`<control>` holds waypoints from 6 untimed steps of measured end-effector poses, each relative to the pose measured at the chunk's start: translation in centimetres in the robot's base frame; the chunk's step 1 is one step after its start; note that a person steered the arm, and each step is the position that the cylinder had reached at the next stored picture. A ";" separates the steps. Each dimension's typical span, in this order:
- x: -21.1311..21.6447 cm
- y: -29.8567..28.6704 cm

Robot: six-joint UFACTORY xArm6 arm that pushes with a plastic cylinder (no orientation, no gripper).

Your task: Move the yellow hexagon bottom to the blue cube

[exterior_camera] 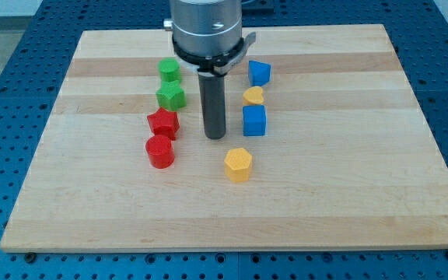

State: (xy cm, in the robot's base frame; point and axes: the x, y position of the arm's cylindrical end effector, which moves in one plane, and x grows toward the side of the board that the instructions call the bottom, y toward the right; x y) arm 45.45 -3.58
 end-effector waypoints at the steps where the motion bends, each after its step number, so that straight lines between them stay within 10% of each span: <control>1: 1.3 -0.4; 6: 9.4 3.2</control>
